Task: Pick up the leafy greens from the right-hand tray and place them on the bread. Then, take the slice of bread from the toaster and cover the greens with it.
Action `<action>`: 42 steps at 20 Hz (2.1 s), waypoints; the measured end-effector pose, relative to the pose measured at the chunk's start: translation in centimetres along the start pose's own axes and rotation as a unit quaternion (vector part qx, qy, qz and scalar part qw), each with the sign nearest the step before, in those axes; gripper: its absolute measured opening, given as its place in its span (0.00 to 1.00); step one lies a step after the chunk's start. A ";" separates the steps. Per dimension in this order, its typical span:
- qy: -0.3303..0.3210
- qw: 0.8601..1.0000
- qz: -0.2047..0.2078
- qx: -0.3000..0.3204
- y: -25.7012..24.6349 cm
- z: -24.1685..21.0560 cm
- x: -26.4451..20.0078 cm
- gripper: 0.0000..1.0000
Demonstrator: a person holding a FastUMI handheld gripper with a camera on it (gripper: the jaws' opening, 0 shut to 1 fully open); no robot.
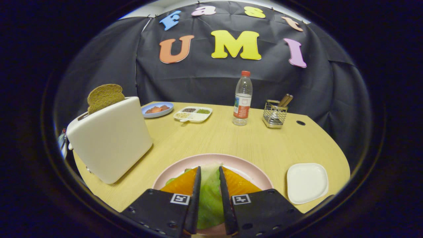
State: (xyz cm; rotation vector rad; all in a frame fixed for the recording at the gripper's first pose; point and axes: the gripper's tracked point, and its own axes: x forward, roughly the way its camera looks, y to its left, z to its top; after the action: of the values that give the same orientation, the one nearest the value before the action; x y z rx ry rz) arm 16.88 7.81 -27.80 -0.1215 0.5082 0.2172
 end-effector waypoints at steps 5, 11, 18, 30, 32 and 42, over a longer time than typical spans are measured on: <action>-0.021 1.000 -0.005 -0.008 0.3 1.4 -2.5 0.93; -0.075 0.997 -0.004 -0.023 3.6 5.7 -8.2 0.97; -0.115 0.992 0.030 -0.030 11.2 11.4 -12.3 0.96; -0.081 0.997 0.006 0.009 22.1 14.2 -5.9 0.96; -0.070 0.998 -0.008 0.003 23.0 14.2 -4.3 0.96; 0.001 0.999 -0.050 0.013 23.3 12.2 -0.6 0.33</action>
State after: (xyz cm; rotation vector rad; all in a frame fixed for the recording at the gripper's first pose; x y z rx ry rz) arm 16.63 32.33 -18.34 -0.1213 0.5055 0.1124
